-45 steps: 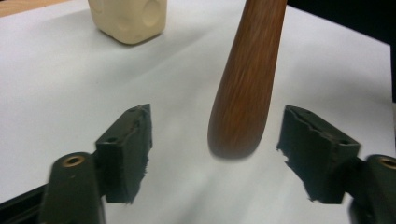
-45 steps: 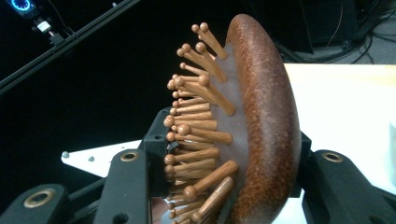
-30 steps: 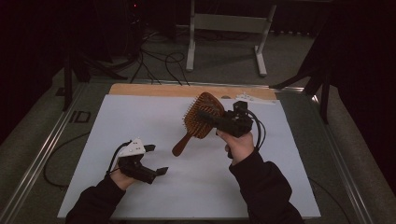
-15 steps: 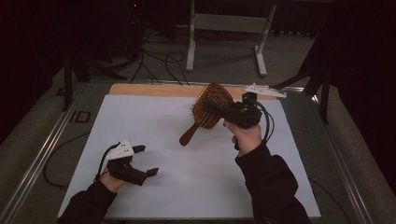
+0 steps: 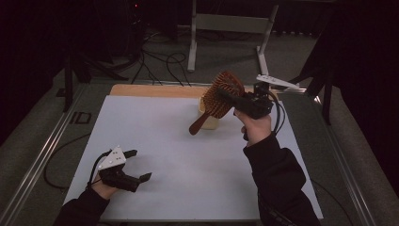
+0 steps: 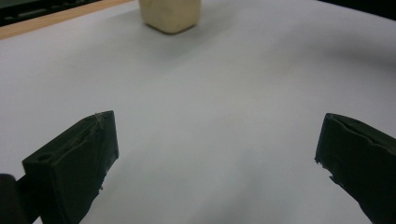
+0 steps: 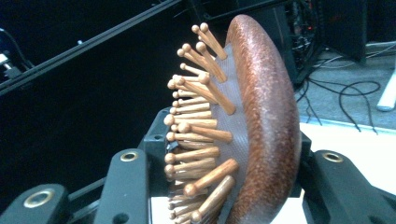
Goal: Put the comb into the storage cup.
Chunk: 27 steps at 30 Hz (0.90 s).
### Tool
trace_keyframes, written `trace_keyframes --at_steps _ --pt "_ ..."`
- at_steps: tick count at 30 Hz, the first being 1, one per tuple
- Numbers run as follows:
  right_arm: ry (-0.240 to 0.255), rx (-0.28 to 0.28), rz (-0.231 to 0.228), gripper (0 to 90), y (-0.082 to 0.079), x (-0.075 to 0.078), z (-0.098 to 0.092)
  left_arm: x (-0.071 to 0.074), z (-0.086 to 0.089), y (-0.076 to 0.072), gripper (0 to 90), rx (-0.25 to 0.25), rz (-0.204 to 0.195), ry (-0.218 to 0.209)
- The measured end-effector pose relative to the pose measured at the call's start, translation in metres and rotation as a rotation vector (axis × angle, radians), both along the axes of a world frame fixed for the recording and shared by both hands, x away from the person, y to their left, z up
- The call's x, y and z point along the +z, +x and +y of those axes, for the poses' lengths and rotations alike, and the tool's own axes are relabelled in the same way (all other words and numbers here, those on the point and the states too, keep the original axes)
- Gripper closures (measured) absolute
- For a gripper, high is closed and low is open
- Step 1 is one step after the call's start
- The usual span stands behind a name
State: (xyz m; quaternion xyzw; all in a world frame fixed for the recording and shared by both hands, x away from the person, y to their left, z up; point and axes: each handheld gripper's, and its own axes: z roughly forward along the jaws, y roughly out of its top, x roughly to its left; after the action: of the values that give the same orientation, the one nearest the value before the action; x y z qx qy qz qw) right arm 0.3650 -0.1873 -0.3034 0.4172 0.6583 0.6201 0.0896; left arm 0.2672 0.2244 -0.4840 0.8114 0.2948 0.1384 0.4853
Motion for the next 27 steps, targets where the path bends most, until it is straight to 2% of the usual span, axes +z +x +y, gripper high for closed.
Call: trace_keyframes --at_steps 7,18,27 --pt "0.000 -0.041 -0.002 51.6 0.010 0.007 -0.009 -0.006 0.014 -0.005 0.1 0.029 0.007 0.014" --pt "-0.017 -0.088 -0.017 51.6 0.029 0.021 -0.016 -0.011 0.032 -0.013 0.1 0.073 0.005 -0.004" --pt "-0.034 -0.133 -0.021 51.6 0.046 0.027 -0.020 -0.011 0.037 -0.016 0.1 0.080 -0.016 -0.017"
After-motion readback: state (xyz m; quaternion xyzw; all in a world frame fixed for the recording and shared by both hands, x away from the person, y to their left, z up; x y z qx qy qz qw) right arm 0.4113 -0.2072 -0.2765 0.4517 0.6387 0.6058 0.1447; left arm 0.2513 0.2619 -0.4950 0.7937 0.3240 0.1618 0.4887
